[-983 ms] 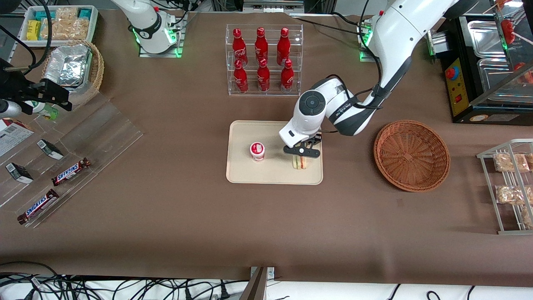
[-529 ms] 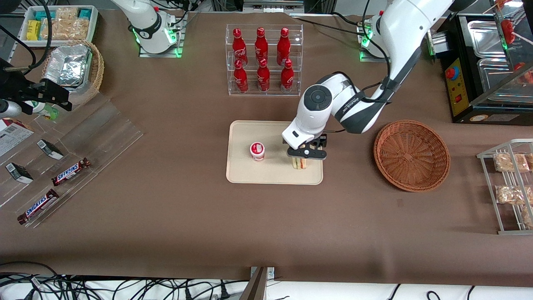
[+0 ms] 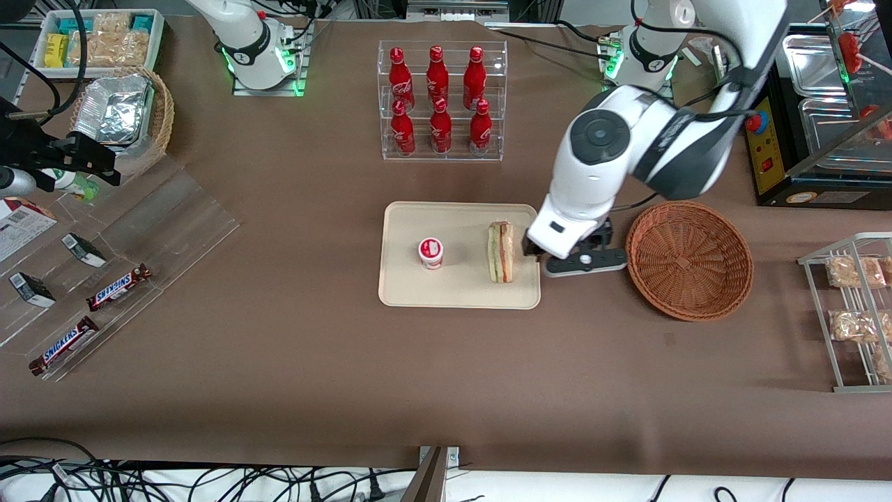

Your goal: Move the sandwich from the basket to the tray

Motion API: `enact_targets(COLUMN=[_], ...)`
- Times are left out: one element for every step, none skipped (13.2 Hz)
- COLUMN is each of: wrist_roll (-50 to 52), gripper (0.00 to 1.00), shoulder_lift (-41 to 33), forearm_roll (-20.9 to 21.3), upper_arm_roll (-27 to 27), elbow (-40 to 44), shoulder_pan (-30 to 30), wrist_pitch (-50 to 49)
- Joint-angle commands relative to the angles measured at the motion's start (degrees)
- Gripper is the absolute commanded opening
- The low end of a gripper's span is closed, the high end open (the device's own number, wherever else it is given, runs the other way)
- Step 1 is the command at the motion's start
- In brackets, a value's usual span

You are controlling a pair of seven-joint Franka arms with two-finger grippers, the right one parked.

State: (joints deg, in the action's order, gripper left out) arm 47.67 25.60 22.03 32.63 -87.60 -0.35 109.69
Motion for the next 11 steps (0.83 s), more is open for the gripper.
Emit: enact_targets(wrist_roll=[-0.29,-0.29,-0.55,-0.56,-1.34,-3.09,-5.19,-7.83,-12.20,-17.12,-21.95], gripper=[1.00,1.00,1.00,1.00,1.00,1.00,1.00,1.00,1.00,1.00,1.00], shoulder_lift=[-3.88,-4.76,-5.64,-6.43,-6.79,-6.97,-7.14,-8.62,-10.81,-13.18,-14.95], forearm_roll=[-1.99,-2.08,-3.13,-3.92,-4.01,-4.01,-4.28,-6.19,-8.91,-11.81,-14.53], upper_arm_roll=[0.51,0.68,0.68,0.60,0.68,0.60,0.42,-0.01,-1.93,-6.04,-9.56], elbow=[1.11,1.11,1.11,1.11,1.20,1.46,2.25,2.78,2.43,1.82,1.82], shoulder_pan=[3.33,4.12,5.00,6.05,6.59,6.85,6.94,8.25,8.78,7.92,6.78], wrist_pitch=[-4.04,-5.18,-5.71,-5.89,-6.50,-8.08,-9.92,-11.07,-11.25,-11.52,-13.52])
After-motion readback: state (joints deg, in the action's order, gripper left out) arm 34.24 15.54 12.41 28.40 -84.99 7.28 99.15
